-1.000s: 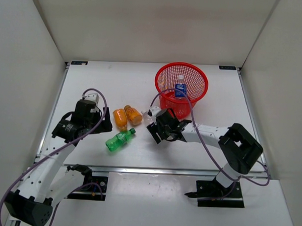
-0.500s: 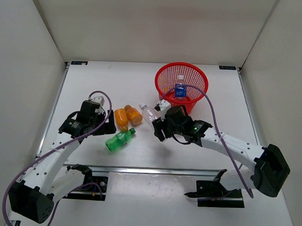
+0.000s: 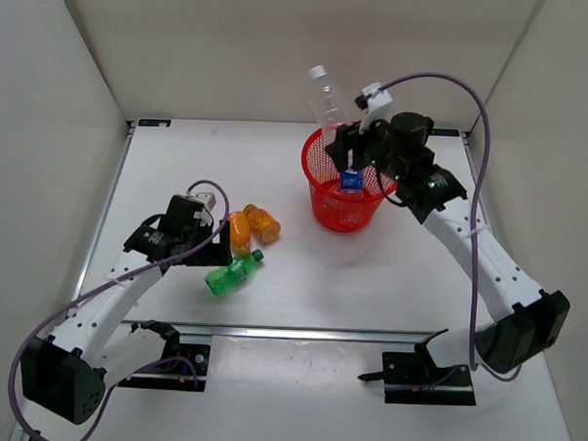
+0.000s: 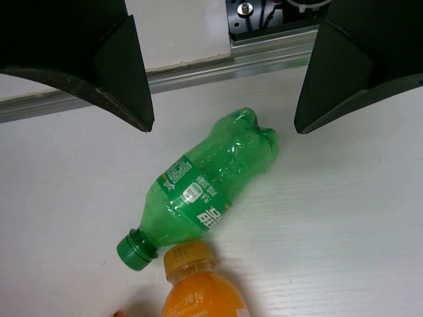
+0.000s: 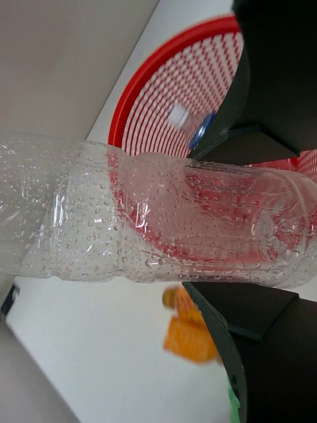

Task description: Put the plastic bottles in the bin

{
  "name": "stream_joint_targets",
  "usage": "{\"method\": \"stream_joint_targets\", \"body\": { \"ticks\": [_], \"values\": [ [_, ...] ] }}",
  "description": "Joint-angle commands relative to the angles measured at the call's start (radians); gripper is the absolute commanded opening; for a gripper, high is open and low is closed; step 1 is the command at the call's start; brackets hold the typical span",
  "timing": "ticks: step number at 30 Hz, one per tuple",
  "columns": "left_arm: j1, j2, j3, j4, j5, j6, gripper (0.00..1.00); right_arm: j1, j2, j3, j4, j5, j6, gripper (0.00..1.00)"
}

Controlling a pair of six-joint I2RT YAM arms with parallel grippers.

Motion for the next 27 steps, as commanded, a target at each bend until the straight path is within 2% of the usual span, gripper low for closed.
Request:
{"method": "stream_joint_targets", "body": {
  "ticks": [1, 6, 7, 8, 9, 11, 12, 14, 17, 20, 22, 24, 27],
  "values": [
    [-0.019, 0.028, 0.01, -0.004, 0.019, 0.039, 0.99, -0.096, 0.076, 0.044, 0.008, -0.021, -0.032, 0.3],
    [0.001, 0.02, 0.02, 0.025, 0.028, 0.022, 0.99, -0.107, 0.169, 0.059, -0.025, 0.108, -0.078, 0.4],
    [-0.001, 0.014, 0.027, 0.028, 0.034, 0.02, 0.98, -0.118, 0.177, 0.049, -0.027, 0.111, -0.067, 0.46],
    [0.001, 0.014, 0.03, 0.029, 0.048, 0.028, 0.98, -0.126, 0.181, 0.058, -0.03, 0.105, -0.058, 0.59],
    [-0.005, 0.019, 0.039, 0.019, 0.051, 0.032, 0.98, -0.132, 0.191, 0.065, -0.047, 0.102, -0.05, 0.65],
    [-0.013, 0.028, 0.055, 0.005, 0.04, 0.036, 0.98, -0.132, 0.175, 0.085, -0.059, 0.108, -0.041, 0.92],
    [-0.02, 0.03, 0.052, 0.006, 0.045, 0.046, 0.99, -0.132, 0.165, 0.093, -0.061, 0.12, -0.035, 0.96],
    [-0.022, 0.028, 0.056, 0.006, 0.058, 0.052, 0.99, -0.133, 0.133, 0.108, -0.084, 0.117, -0.049, 1.0],
    [-0.031, 0.034, 0.047, 0.011, 0.086, 0.054, 0.99, -0.158, 0.103, 0.139, -0.175, 0.129, -0.013, 0.99],
    [-0.053, 0.06, 0.001, 0.04, 0.105, 0.051, 0.99, -0.216, 0.022, 0.11, -0.27, 0.18, 0.101, 0.99],
    [-0.068, 0.106, -0.017, 0.062, 0.1, 0.043, 0.99, -0.273, -0.051, 0.061, -0.329, 0.185, 0.164, 0.99],
    [-0.083, 0.14, -0.04, 0.098, 0.13, 0.046, 0.99, -0.381, -0.125, -0.045, -0.381, 0.16, 0.203, 0.99],
    [-0.097, 0.2, -0.057, 0.158, 0.125, 0.039, 0.99, -0.5, -0.281, -0.18, -0.406, 0.042, 0.185, 0.99]
  ]
}}
